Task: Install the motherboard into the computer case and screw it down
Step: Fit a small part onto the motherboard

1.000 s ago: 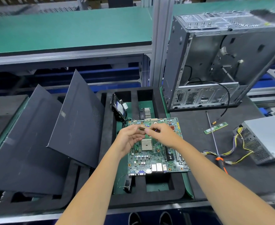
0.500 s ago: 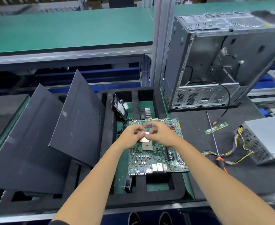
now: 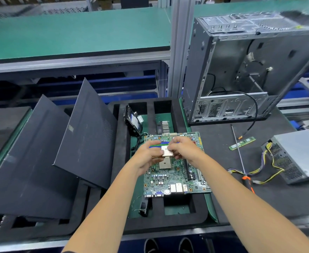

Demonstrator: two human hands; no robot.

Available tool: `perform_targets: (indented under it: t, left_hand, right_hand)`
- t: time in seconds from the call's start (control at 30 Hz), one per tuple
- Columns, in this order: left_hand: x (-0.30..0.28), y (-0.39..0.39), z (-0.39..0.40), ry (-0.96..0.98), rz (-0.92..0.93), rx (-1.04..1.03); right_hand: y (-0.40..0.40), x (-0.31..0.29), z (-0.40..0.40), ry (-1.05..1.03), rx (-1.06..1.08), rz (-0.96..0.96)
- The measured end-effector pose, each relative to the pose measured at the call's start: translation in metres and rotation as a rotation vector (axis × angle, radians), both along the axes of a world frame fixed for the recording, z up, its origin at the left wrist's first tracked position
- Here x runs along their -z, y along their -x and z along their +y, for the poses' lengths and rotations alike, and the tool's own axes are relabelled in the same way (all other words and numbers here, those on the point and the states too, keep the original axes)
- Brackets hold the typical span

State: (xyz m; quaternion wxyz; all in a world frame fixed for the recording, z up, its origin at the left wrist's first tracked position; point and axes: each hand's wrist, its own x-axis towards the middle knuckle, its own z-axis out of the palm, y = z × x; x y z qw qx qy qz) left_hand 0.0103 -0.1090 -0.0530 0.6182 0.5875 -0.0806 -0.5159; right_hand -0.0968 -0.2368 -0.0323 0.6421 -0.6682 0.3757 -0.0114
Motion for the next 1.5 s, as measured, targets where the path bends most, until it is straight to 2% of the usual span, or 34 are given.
perform_targets:
  t: [0.13, 0.2, 0.27, 0.33, 0.4, 0.5, 0.6, 0.7, 0.83, 1.13, 1.33, 1.5]
  left_hand:
    - [0.003, -0.005, -0.004, -0.035, -0.123, -0.074]
    - [0.005, -0.007, -0.004, -0.058, -0.171, -0.087]
    - [0.008, -0.008, -0.004, -0.093, -0.224, -0.067]
    - [0.011, -0.011, -0.005, -0.124, -0.298, -0.009]
    - [0.013, -0.011, -0.006, -0.159, -0.383, 0.059]
    - [0.013, -0.009, -0.009, -0.192, -0.443, 0.094]
    - [0.012, -0.008, -0.012, -0.211, -0.452, 0.113]
    - [0.013, -0.008, -0.011, -0.249, -0.493, 0.142]
    - [0.025, -0.011, 0.003, -0.349, -0.706, 0.127]
    - [0.040, -0.001, 0.015, -0.419, -1.149, 0.417]
    - [0.038, 0.002, 0.008, -0.408, -1.262, 0.439]
    - [0.041, 0.002, 0.008, -0.405, -1.288, 0.441]
  right_hand:
    - [0.001, -0.002, 0.000, -0.041, -0.052, 0.003]
    - [0.002, -0.002, 0.001, 0.007, -0.098, 0.012]
    - [0.004, -0.002, 0.001, 0.208, -0.195, 0.031]
    - [0.006, -0.001, 0.001, 0.511, -0.354, 0.037]
    - [0.005, -0.001, 0.002, 0.714, -0.522, 0.057]
    - [0.004, 0.003, 0.005, 0.864, -0.629, 0.153]
    - [0.003, 0.006, 0.006, 0.974, -0.650, 0.158]
    - [0.003, 0.009, 0.006, 1.032, -0.668, 0.177]
    - [0.002, 0.016, 0.006, 1.086, -0.669, 0.221]
    - [0.000, 0.034, 0.012, 1.137, -0.737, 0.276]
    - [0.000, 0.039, 0.008, 1.127, -0.740, 0.272]
    - [0.000, 0.041, 0.009, 1.111, -0.741, 0.286]
